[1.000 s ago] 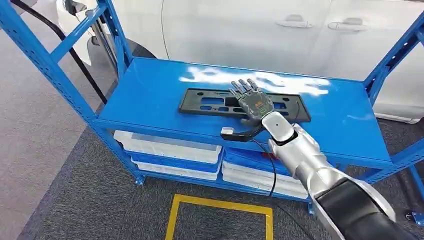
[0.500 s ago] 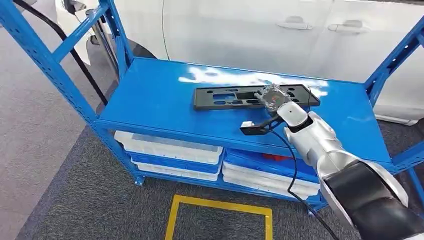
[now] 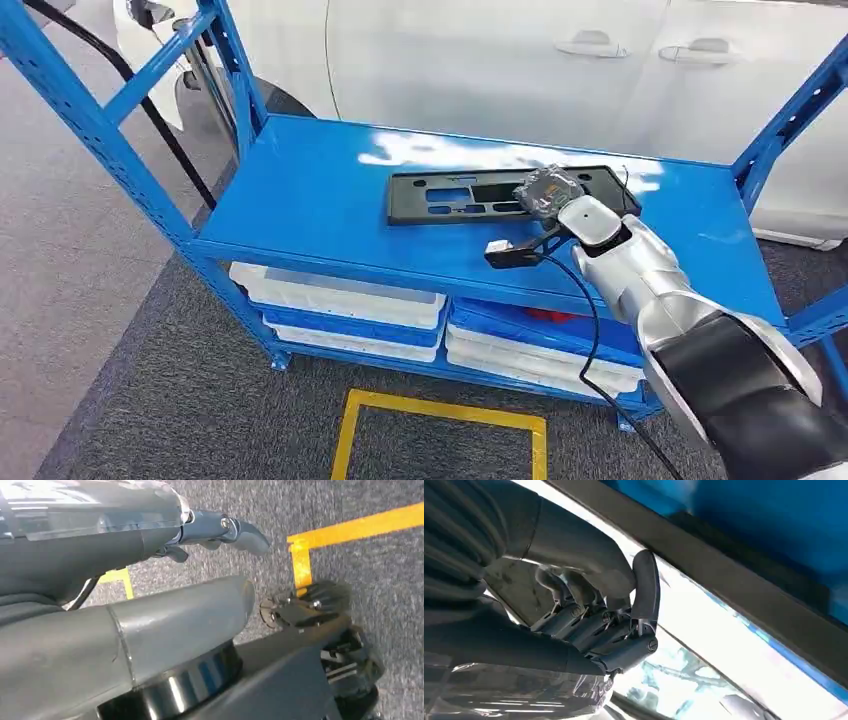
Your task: Take the parts from the cabinet and place them on the table.
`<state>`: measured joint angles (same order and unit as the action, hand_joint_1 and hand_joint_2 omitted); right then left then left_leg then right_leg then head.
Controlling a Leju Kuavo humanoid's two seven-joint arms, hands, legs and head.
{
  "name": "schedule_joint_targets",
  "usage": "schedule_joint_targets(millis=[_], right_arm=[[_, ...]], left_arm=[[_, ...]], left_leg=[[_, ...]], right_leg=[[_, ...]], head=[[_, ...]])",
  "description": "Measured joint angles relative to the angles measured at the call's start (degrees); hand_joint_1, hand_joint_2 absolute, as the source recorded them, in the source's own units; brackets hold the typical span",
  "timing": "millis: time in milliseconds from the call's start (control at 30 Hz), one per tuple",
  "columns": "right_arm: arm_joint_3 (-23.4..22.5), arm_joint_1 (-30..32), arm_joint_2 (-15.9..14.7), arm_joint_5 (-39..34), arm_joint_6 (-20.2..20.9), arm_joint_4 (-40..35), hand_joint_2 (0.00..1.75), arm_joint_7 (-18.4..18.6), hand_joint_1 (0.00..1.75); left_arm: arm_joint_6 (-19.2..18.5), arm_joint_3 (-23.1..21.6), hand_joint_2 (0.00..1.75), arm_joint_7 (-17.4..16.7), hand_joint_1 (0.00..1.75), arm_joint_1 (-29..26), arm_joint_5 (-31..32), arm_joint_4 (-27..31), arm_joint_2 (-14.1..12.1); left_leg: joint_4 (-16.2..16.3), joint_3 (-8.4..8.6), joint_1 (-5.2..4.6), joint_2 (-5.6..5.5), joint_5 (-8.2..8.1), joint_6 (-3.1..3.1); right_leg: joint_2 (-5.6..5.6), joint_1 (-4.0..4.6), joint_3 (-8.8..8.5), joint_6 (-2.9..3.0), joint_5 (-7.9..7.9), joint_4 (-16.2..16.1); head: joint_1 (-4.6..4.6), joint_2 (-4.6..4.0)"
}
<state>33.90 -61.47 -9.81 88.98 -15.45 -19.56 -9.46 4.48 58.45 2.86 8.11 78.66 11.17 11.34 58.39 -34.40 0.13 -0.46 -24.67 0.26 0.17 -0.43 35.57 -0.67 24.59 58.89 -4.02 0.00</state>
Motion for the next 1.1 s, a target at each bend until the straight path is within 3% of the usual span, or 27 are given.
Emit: schedule_joint_targets(millis=[67,100,167,200,233,267,300,367,400,433,467,500,567,600,700,733,767,800,867,900,933,1000,1100], right_arm=[[0.1,-0.1,0.0,0.0,0.0,0.0,1.75,0.0,1.75],[0.2,-0.3,0.0,0.0,0.0,0.0,1.75,0.0,1.75],[0.2,-0.3,0.0,0.0,0.0,0.1,1.75,0.0,1.75],[0.3,-0.3,0.0,0.0,-0.2,0.2,1.75,0.0,1.75],[0.5,-0.2,0.0,0.0,-0.4,0.2,1.75,-0.1,1.75],[0.7,-0.1,0.0,0.0,-0.8,0.2,1.75,-0.7,1.75],[0.8,-0.2,0.0,0.0,-1.0,0.2,1.75,-1.0,1.75],[0.8,-0.4,0.0,-0.2,-1.3,0.0,1.75,-1.8,1.75],[0.8,-0.6,0.0,-0.4,-1.4,0.0,1.75,-2.0,1.75],[0.8,-0.7,0.0,-0.8,-1.8,-0.1,1.75,-2.2,0.77],[0.8,-0.7,0.0,-1.8,-2.6,-0.1,1.75,-2.8,0.00],[0.8,-0.5,0.0,-3.0,-3.2,-0.3,0.00,-3.4,0.00],[0.7,-0.3,0.0,-6.2,-6.1,-1.2,0.00,-4.5,0.00],[0.6,-0.3,0.0,-7.6,-7.4,-1.7,0.00,-5.0,0.00],[0.6,-0.4,0.0,-8.8,-8.1,-2.3,0.00,-5.4,0.00],[0.6,-0.3,0.1,-9.3,-8.2,-2.6,0.00,-5.9,0.00],[0.6,-0.3,0.1,-9.7,-8.4,-3.0,0.00,-6.3,0.00],[0.6,-0.4,0.1,-10.4,-8.8,-3.8,0.00,-7.0,0.00],[0.6,-0.5,0.1,-11.6,-9.8,-5.1,0.00,-7.8,0.00],[0.5,-0.4,0.1,-12.1,-10.2,-5.8,0.00,-8.2,0.00],[0.6,-0.2,0.1,-12.8,-10.5,-6.8,0.00,-8.4,0.00],[0.6,1.5,-0.2,-14.2,-10.6,-10.3,0.00,-8.5,0.00],[0.7,4.1,-0.9,-15.2,-9.9,-15.4,0.00,-8.6,0.00]], left_arm=[[0.0,0.0,0.00,0.0,0.00,0.1,0.0,0.0,0.0],[0.0,0.0,0.00,0.0,0.00,0.1,0.0,0.0,0.0],[0.0,0.0,0.00,0.0,0.00,0.0,0.0,0.0,0.0],[0.0,0.0,0.00,0.0,0.00,-0.1,-0.1,0.0,0.0],[0.0,0.0,0.00,0.0,0.00,-0.1,-0.2,0.0,0.0],[0.1,0.0,0.00,0.0,0.00,-0.1,-0.2,0.0,0.0],[0.2,0.0,0.00,0.0,0.00,-0.1,-0.3,0.0,0.0],[0.2,0.0,0.00,0.0,0.00,-0.1,-0.3,0.0,0.0],[0.3,0.0,0.00,0.0,0.00,-0.1,-0.4,0.0,0.0],[0.3,0.0,0.00,0.0,0.00,0.0,-0.4,0.0,0.0],[0.3,0.0,0.00,0.0,0.00,-0.1,-0.5,0.0,0.0],[0.3,0.0,0.00,0.0,0.00,-0.2,-0.5,0.0,0.0],[0.3,0.0,0.00,0.1,0.00,-0.2,-0.5,0.0,0.0],[0.3,0.0,0.00,0.2,0.00,-0.1,-0.4,0.0,0.0],[0.3,0.0,0.00,0.2,0.00,0.0,-0.3,0.0,0.0],[0.3,0.0,0.00,0.2,0.00,0.0,-0.3,0.0,0.0],[0.3,0.0,0.00,0.2,0.00,-0.1,-0.3,0.0,0.0],[0.3,0.0,0.00,0.2,0.00,0.0,-0.3,0.0,0.0],[0.3,0.0,0.00,0.2,0.00,0.0,-0.3,0.0,0.0],[0.3,0.0,0.00,0.2,0.00,0.0,-0.3,0.0,0.0],[0.3,0.0,0.00,0.2,0.00,0.1,-0.5,0.0,0.0],[0.3,0.0,0.00,0.4,0.00,-0.2,-0.6,0.0,0.0],[0.3,0.0,0.00,0.4,0.00,-0.5,-0.7,0.0,0.0]], left_leg=[[0.7,-0.18,0.07,0.05,-0.84,-0.62],[3.4,-1.28,0.06,0.10,-2.72,-0.95],[12.7,-5.53,0.32,0.12,-7.04,-1.42],[16.9,-7.58,0.35,0.12,-8.40,-1.54],[18.7,-8.60,0.35,0.12,-8.43,-1.54],[17.6,-8.27,0.35,0.12,-7.17,-1.43],[14.1,-6.77,0.35,0.12,-4.93,-1.24],[3.5,-1.70,0.27,0.12,0.34,-0.44],[0.7,-0.38,0.00,0.10,0.09,0.01],[0.0,-0.12,-0.16,0.11,0.08,0.06],[0.1,-0.22,-0.20,0.10,0.09,0.12],[0.2,-0.26,-0.29,0.09,0.10,0.32],[-1.0,0.26,0.38,0.27,0.85,1.12],[-1.3,0.30,0.28,0.26,1.00,1.50],[-1.2,0.22,0.24,0.19,1.01,1.74],[-1.2,0.19,0.24,0.18,1.01,1.73],[-1.1,0.21,0.25,0.17,0.97,1.68],[-0.9,0.21,0.29,0.15,0.87,1.56],[-0.2,0.20,0.35,0.12,0.41,1.15],[0.1,0.05,0.35,0.12,0.09,0.81],[0.7,-0.29,-0.06,0.04,-0.13,0.45],[0.3,-0.20,0.08,0.07,0.00,-0.05],[1.4,-0.53,0.32,0.13,-1.12,-1.00]], right_leg=[[-0.12,-0.51,-0.42,0.78,-0.28,-0.6],[-0.18,-0.55,-0.51,1.16,-0.24,-0.7],[-0.19,-0.42,-0.50,1.34,-0.17,-0.7],[-0.18,-0.35,-0.50,1.38,-0.15,-0.6],[-0.16,-0.32,-0.53,1.40,-0.13,-0.6],[-0.11,-0.30,-0.56,1.41,-0.10,-0.6],[-0.05,-0.25,-0.62,1.37,-0.06,-0.5],[0.03,-0.18,-0.92,1.19,0.16,-0.4],[0.02,-0.08,-0.93,1.01,0.22,-0.4],[0.11,0.10,-0.69,0.67,0.18,-0.3],[0.09,0.01,-0.66,0.36,0.08,-0.5],[0.09,-0.07,-0.72,0.04,0.00,-0.6],[0.11,-0.10,-0.74,-0.66,0.32,-0.5],[0.04,-0.13,-0.02,-0.76,1.62,1.1],[0.05,-0.35,6.07,-1.22,7.66,13.9],[0.03,-0.42,7.68,-1.37,8.17,16.9],[0.00,-0.52,7.79,-1.48,7.20,16.8],[-0.04,-0.66,6.54,-1.55,5.01,13.9],[-0.14,-0.94,1.72,-1.63,-0.07,4.1],[-0.15,-1.00,0.09,-1.49,-0.07,0.7],[-0.07,-0.48,-0.02,-0.98,0.08,0.1],[0.06,-0.29,0.07,-0.35,0.14,0.2],[-0.02,-0.74,-0.14,0.83,-0.21,-0.3]], head=[[0.00,0.00],[0.00,0.00],[0.00,0.00],[0.00,0.00],[0.00,0.00],[0.00,0.00],[0.00,0.00],[0.00,0.00],[0.02,0.00],[0.00,0.00],[0.00,0.00],[0.00,0.00],[0.02,0.00],[0.02,0.00],[0.02,0.00],[0.02,0.00],[0.02,0.00],[0.02,0.00],[0.02,0.00],[0.02,0.00],[0.00,0.00],[0.00,0.00],[0.02,0.00]])
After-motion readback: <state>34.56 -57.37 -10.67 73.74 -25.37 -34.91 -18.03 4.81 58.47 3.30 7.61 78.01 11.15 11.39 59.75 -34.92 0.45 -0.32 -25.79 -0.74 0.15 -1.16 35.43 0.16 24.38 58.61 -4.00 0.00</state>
